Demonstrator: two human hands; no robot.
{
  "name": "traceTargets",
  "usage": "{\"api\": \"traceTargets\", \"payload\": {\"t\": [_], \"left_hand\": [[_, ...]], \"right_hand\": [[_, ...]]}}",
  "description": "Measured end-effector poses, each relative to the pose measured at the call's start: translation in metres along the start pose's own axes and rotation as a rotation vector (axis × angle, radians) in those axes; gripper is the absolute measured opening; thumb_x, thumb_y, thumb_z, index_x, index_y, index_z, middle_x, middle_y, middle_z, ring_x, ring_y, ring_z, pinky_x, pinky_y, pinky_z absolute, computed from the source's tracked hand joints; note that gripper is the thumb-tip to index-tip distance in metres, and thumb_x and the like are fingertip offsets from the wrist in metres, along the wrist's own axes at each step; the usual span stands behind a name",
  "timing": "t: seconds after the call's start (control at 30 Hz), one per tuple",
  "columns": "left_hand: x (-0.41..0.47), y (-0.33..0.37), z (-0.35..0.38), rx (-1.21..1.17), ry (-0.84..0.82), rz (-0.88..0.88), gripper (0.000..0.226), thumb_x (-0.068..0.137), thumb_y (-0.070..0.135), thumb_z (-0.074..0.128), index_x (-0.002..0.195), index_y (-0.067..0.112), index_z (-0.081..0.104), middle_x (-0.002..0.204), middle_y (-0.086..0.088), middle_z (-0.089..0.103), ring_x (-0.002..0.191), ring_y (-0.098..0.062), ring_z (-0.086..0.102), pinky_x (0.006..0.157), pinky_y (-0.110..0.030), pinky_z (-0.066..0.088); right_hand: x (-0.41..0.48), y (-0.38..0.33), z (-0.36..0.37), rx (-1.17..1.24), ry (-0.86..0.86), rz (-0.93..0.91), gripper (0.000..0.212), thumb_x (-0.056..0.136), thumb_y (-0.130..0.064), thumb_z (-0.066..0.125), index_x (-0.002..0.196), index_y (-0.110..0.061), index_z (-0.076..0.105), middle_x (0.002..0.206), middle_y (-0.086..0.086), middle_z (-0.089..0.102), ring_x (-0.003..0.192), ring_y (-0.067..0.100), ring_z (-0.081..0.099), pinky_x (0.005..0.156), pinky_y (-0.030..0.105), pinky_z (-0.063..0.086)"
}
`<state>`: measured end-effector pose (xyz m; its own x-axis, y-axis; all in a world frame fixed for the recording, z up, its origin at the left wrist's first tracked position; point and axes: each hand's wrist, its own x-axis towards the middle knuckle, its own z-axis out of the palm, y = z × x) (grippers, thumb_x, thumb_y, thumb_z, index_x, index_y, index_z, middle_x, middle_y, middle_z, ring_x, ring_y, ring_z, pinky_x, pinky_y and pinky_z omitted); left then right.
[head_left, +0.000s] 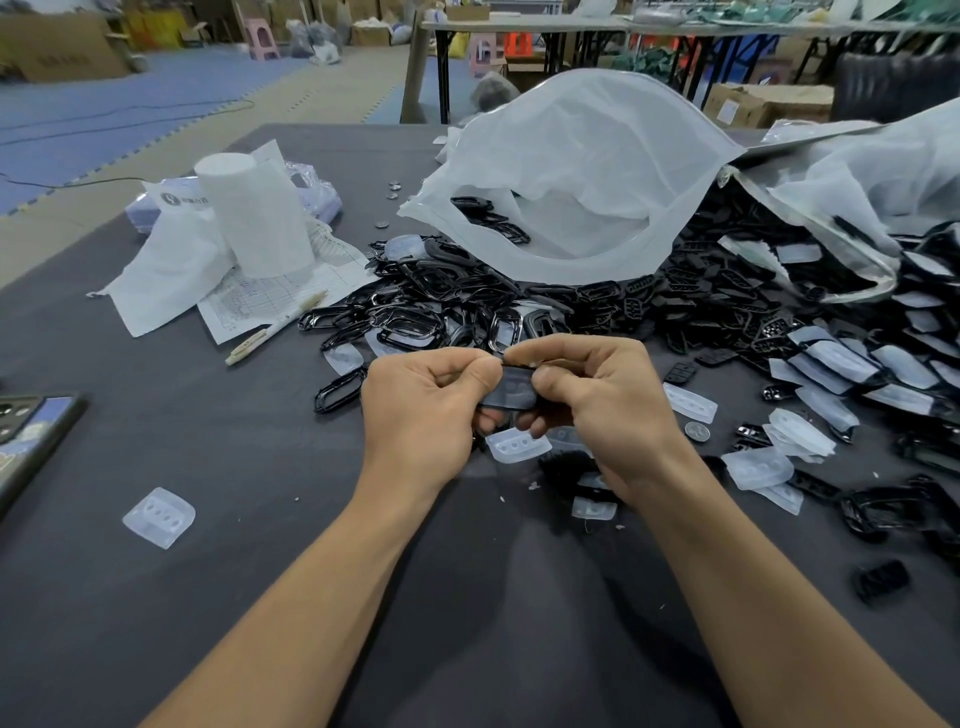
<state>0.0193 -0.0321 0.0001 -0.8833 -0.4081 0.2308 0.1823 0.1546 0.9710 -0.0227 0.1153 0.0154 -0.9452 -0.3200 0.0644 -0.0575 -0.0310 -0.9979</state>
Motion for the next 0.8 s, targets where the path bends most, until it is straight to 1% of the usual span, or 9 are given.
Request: {"api": "traceTargets", "payload": {"t": [0.07, 0.17, 0.27, 0.33, 0.4, 0.53, 0.67, 0.73, 0.8], "left_hand": [[-0.0007, -0.0004, 0.0005, -0.013, 0.011, 0.006, 0.035, 0.091, 0.009, 0.073, 0.072, 0.037, 0.082, 0.060, -0.003, 0.073, 0.045, -0.013, 0.063, 0.048, -0.026, 0.055], [-0.0010, -0.0012, 0.0009, -0.022, 0.031, 0.008, 0.031, 0.090, 0.011, 0.074, 0.073, 0.035, 0.082, 0.062, -0.003, 0.074, 0.047, -0.016, 0.067, 0.049, -0.026, 0.056], [-0.0008, -0.0023, 0.0010, -0.033, 0.038, -0.010, 0.031, 0.090, 0.008, 0.074, 0.072, 0.033, 0.082, 0.063, -0.003, 0.075, 0.050, -0.020, 0.071, 0.050, -0.025, 0.056], [-0.0003, -0.0025, 0.0009, -0.030, 0.043, -0.014, 0.031, 0.089, 0.009, 0.074, 0.072, 0.034, 0.082, 0.062, -0.004, 0.075, 0.049, -0.020, 0.070, 0.049, -0.027, 0.056], [0.0001, -0.0018, 0.0009, -0.027, 0.045, -0.016, 0.027, 0.088, 0.013, 0.075, 0.073, 0.034, 0.082, 0.062, -0.005, 0.075, 0.047, -0.018, 0.068, 0.048, -0.029, 0.057], [0.0004, -0.0007, 0.0016, -0.043, 0.050, -0.043, 0.024, 0.089, 0.012, 0.077, 0.076, 0.032, 0.083, 0.067, -0.004, 0.077, 0.049, -0.017, 0.069, 0.050, -0.025, 0.055], [-0.0006, 0.0011, 0.0007, -0.061, -0.002, -0.085, 0.023, 0.093, 0.011, 0.075, 0.078, 0.027, 0.084, 0.071, -0.005, 0.078, 0.055, -0.016, 0.071, 0.054, -0.022, 0.056], [0.0002, 0.0032, -0.0018, -0.115, -0.064, -0.157, 0.021, 0.097, 0.013, 0.070, 0.084, 0.020, 0.085, 0.076, -0.009, 0.079, 0.058, -0.016, 0.071, 0.055, -0.022, 0.056], [0.0023, 0.0045, -0.0049, -0.164, -0.115, -0.232, 0.026, 0.098, 0.008, 0.063, 0.086, 0.014, 0.085, 0.081, -0.013, 0.080, 0.062, -0.019, 0.072, 0.057, -0.024, 0.058]], "right_hand": [[-0.0003, 0.0012, 0.0005, -0.014, 0.038, -0.009, 0.031, 0.094, 0.011, 0.056, 0.091, -0.009, 0.079, 0.071, 0.012, 0.074, 0.055, 0.026, 0.065, 0.053, 0.029, 0.056], [-0.0013, 0.0043, 0.0036, -0.066, 0.074, -0.046, 0.020, 0.088, 0.004, 0.069, 0.090, -0.012, 0.080, 0.074, 0.010, 0.077, 0.059, 0.026, 0.070, 0.056, 0.030, 0.057], [-0.0026, 0.0050, 0.0060, -0.145, 0.041, -0.069, 0.020, 0.082, 0.003, 0.076, 0.090, -0.015, 0.080, 0.071, 0.011, 0.076, 0.059, 0.026, 0.070, 0.060, 0.036, 0.060], [-0.0008, 0.0046, 0.0047, -0.108, 0.037, -0.038, 0.023, 0.082, 0.008, 0.075, 0.090, -0.013, 0.079, 0.072, 0.015, 0.075, 0.058, 0.027, 0.069, 0.061, 0.036, 0.060], [0.0003, 0.0032, 0.0037, -0.019, 0.031, 0.020, 0.027, 0.084, 0.014, 0.071, 0.092, -0.011, 0.079, 0.074, 0.016, 0.075, 0.058, 0.026, 0.068, 0.059, 0.032, 0.059], [0.0006, 0.0003, 0.0035, 0.125, 0.026, 0.100, 0.034, 0.086, 0.021, 0.062, 0.092, -0.008, 0.078, 0.077, 0.015, 0.076, 0.056, 0.023, 0.067, 0.055, 0.026, 0.057], [0.0010, 0.0009, 0.0020, 0.063, 0.060, 0.076, 0.035, 0.084, 0.022, 0.062, 0.092, -0.008, 0.079, 0.077, 0.017, 0.075, 0.057, 0.026, 0.067, 0.056, 0.026, 0.056], [0.0021, 0.0018, 0.0002, 0.019, 0.091, 0.068, 0.036, 0.083, 0.021, 0.062, 0.089, -0.010, 0.079, 0.074, 0.013, 0.076, 0.058, 0.027, 0.066, 0.057, 0.028, 0.057], [0.0036, 0.0027, -0.0022, -0.014, 0.129, 0.077, 0.036, 0.081, 0.020, 0.063, 0.087, -0.012, 0.080, 0.072, 0.011, 0.075, 0.057, 0.028, 0.066, 0.058, 0.031, 0.057]]}}
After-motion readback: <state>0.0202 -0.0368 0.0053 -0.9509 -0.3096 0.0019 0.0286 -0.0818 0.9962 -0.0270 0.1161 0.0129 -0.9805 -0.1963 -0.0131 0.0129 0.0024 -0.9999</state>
